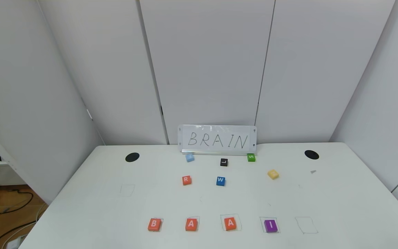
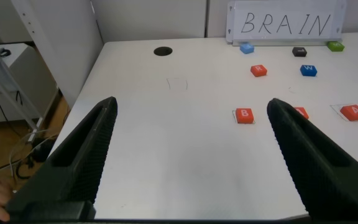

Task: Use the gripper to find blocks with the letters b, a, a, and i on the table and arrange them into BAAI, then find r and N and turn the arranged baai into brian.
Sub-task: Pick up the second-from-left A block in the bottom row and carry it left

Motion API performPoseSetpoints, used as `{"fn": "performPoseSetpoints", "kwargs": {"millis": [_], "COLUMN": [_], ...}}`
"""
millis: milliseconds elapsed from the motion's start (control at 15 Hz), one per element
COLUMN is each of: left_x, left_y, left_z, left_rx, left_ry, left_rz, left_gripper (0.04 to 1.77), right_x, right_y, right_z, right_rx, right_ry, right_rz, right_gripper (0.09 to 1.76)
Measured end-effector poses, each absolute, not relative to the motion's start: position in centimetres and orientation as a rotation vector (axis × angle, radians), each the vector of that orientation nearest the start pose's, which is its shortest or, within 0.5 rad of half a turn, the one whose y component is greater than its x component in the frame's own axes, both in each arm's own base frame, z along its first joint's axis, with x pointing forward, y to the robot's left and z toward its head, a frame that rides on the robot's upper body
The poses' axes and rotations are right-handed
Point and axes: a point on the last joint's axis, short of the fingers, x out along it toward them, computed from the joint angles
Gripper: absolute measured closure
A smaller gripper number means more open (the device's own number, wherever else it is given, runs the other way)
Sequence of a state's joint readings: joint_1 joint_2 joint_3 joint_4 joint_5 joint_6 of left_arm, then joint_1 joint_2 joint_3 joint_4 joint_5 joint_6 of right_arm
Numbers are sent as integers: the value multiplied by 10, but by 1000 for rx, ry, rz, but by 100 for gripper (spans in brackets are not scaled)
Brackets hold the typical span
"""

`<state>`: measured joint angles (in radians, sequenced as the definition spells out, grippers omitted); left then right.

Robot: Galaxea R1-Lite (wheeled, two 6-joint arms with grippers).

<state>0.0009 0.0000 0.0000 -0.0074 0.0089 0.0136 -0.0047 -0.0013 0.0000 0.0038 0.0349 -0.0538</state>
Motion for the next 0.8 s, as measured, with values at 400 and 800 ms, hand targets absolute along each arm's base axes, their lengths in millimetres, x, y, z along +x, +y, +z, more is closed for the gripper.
{"fn": "performPoseSetpoints", "kwargs": {"millis": [400, 800], "left_x": [-23, -23], "left_y": [0, 0], "left_z": [76, 76], "left_rx": [14, 14], "left_ry": [-7, -8], "left_rz": [8, 8], "left_gripper": [9, 9], "right_x": [-23, -23], "right_y": [1, 1], "right_z": [75, 75], "right_rx": [-49, -50], "right_ry": [3, 2], "right_rz": [30, 30], "right_gripper": [14, 14]}}
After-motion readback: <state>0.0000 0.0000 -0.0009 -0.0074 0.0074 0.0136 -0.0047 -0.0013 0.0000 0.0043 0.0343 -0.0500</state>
